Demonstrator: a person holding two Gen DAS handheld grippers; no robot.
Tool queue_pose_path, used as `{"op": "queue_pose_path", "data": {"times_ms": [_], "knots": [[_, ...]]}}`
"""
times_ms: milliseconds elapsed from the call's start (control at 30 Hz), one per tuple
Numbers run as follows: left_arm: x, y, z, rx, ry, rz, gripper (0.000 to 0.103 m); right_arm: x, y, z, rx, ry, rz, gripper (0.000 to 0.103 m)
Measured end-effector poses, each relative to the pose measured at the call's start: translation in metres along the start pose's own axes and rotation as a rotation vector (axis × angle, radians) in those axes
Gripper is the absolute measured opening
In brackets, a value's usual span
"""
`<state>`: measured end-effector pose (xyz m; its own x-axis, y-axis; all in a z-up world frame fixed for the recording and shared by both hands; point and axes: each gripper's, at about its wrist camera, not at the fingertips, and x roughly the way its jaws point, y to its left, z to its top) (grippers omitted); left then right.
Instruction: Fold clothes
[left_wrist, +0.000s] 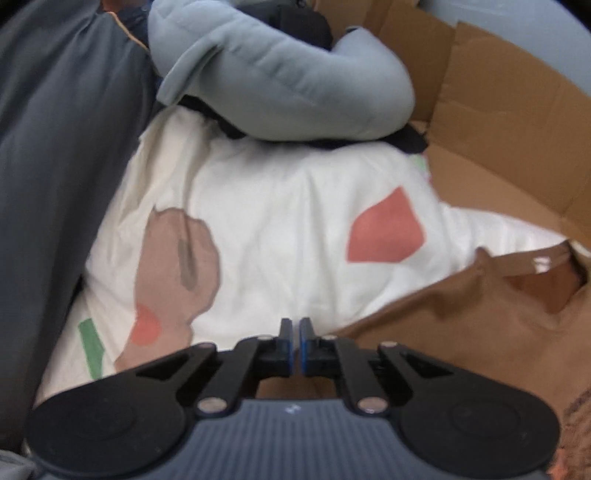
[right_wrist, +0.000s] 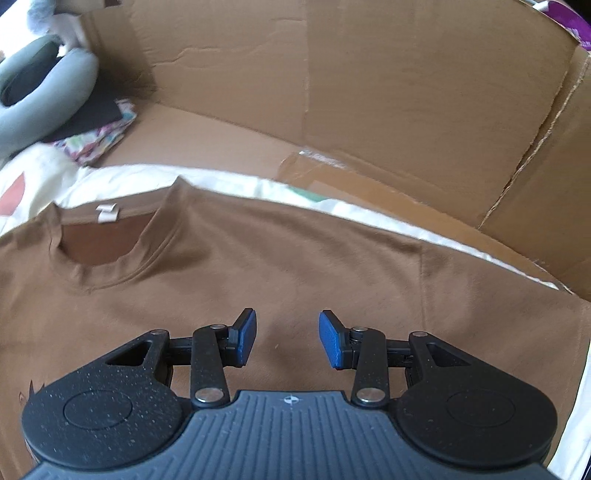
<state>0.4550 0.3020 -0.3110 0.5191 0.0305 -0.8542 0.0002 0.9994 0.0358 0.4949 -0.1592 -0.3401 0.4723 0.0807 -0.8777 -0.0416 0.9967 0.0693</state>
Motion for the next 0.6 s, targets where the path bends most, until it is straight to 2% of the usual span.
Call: {"op": "queue_pose_path", "data": {"times_ms": [67, 233, 400, 500, 600], "knots": [[-0.005, -0.005, 0.003, 0.016, -0.004, -0.017, 0.004, 0.002, -0.006, 0.004, 0.017, -0.003, -0.001, 0.045], [-0.006, -0.035, 0.01, 0.023, -0.029, -0.129, 0.004, 0.01, -0.018, 0.014, 0.065, -0.012, -0.036, 0.045], [0.015, -0.079, 0.018, 0.038, -0.033, -0.221, 0.004, 0.024, -0.027, 0.016, 0.09, -0.001, -0.064, 0.045], [0.034, -0.105, 0.018, 0.068, -0.004, -0.247, 0.004, 0.03, -0.034, 0.015, 0.092, 0.006, -0.079, 0.045], [0.052, -0.123, 0.021, 0.093, 0.016, -0.226, 0.006, 0.032, -0.04, 0.013, 0.096, 0.008, -0.082, 0.045]]}}
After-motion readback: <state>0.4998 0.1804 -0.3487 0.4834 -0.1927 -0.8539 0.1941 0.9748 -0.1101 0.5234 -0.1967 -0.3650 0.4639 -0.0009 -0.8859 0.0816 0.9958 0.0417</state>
